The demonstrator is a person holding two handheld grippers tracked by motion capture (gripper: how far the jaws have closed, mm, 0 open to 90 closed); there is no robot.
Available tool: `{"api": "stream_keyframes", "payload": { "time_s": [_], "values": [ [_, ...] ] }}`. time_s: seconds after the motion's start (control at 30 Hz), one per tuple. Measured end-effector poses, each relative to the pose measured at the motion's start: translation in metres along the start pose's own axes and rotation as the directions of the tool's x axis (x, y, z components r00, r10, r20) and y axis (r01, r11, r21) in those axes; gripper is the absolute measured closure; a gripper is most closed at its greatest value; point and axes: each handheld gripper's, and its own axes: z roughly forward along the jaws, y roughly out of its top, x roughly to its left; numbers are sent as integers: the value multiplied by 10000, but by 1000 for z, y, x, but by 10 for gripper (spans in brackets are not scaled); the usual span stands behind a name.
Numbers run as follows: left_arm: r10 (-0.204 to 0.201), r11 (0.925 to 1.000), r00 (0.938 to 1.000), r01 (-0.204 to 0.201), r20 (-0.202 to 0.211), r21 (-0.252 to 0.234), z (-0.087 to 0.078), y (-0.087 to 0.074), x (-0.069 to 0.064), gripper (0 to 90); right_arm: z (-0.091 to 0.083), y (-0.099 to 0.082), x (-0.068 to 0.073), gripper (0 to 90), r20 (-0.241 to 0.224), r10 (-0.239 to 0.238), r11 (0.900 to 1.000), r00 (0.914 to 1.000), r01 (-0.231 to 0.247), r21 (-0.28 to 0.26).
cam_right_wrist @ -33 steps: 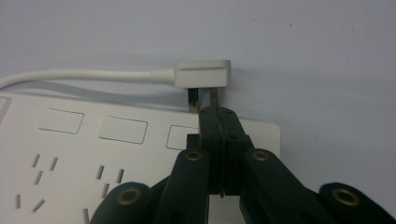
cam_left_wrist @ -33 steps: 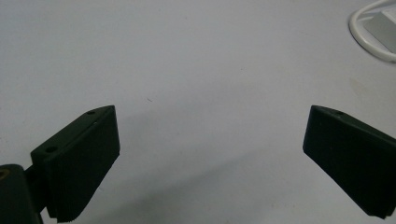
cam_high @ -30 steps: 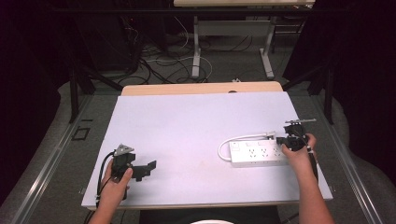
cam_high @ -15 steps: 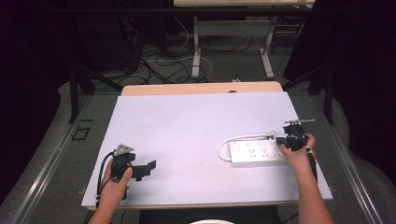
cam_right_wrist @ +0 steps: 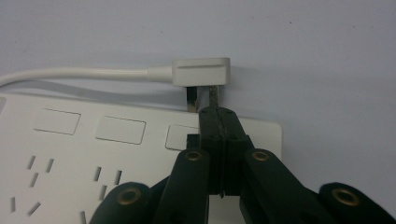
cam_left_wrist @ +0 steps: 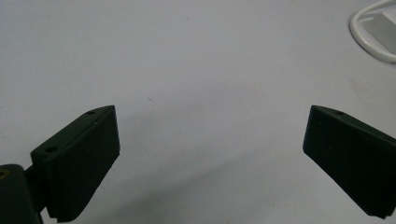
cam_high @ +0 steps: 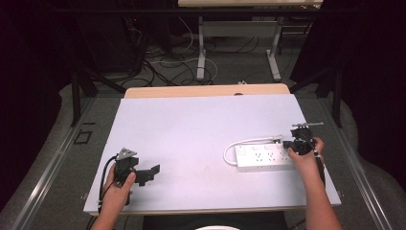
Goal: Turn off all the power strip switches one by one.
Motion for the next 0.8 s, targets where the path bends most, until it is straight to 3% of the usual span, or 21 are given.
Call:
{"api": "stream_keyframes", "payload": {
  "time_s": [0.47, 0.8],
  "values": [
    [3, 10000, 10000, -3, 2, -20, 0, 0, 0, 39, -4, 2, 2, 900, -6, 157, 9999, 9999, -157, 23],
    [-15, 10000, 10000, 15, -3, -16, 0, 0, 0, 39, -6, 4, 8, 900, -176, -147, 9999, 9997, 146, -18]
  ]
}}
